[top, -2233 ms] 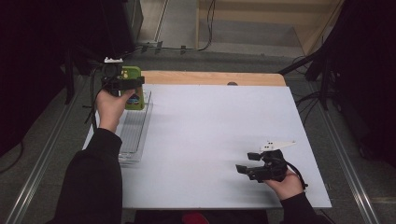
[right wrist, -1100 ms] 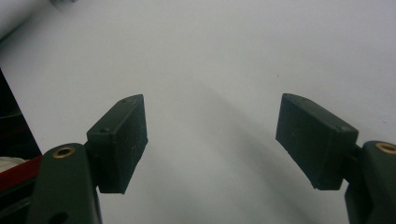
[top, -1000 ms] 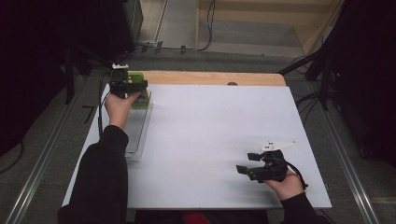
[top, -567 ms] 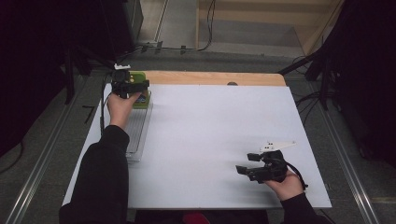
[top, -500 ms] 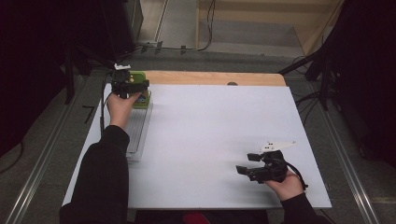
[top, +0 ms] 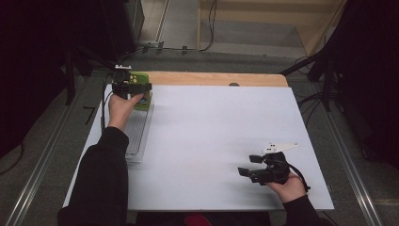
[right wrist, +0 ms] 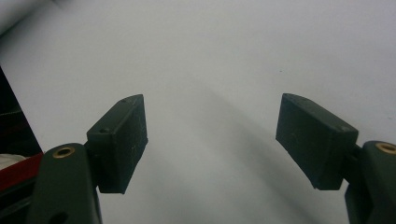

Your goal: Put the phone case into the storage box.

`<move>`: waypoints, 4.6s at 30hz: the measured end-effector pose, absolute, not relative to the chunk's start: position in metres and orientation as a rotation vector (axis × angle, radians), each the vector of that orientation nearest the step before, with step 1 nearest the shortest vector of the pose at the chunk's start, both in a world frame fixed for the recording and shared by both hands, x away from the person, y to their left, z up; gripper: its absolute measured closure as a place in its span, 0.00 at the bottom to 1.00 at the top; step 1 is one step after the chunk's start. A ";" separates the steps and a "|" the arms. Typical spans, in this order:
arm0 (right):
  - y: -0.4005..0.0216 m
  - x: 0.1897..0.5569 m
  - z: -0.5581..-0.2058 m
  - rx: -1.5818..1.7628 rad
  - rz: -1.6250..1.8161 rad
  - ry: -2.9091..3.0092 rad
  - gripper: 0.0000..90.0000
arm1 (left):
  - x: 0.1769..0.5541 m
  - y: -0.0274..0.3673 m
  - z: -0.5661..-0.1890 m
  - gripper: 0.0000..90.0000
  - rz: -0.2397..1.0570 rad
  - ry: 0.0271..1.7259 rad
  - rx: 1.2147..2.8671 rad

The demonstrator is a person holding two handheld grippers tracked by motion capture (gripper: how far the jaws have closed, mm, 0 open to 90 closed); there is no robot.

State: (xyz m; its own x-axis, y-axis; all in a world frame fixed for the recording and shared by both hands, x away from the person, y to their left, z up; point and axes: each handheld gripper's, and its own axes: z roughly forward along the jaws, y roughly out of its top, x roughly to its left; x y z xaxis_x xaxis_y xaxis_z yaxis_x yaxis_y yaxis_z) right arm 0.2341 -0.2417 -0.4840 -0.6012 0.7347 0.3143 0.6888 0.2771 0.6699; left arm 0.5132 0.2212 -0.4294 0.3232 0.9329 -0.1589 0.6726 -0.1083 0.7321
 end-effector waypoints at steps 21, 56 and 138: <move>-0.241 0.234 -0.484 1.372 1.241 2.463 0.26 | 0.502 0.226 -0.414 0.00 0.389 1.364 1.882; -0.242 0.235 -0.483 1.372 1.258 2.479 0.26 | 0.450 0.211 -0.379 0.03 0.067 1.183 2.000; -0.243 0.237 -0.481 1.363 1.281 2.504 0.26 | 0.316 0.192 -0.432 0.19 -0.015 0.826 2.046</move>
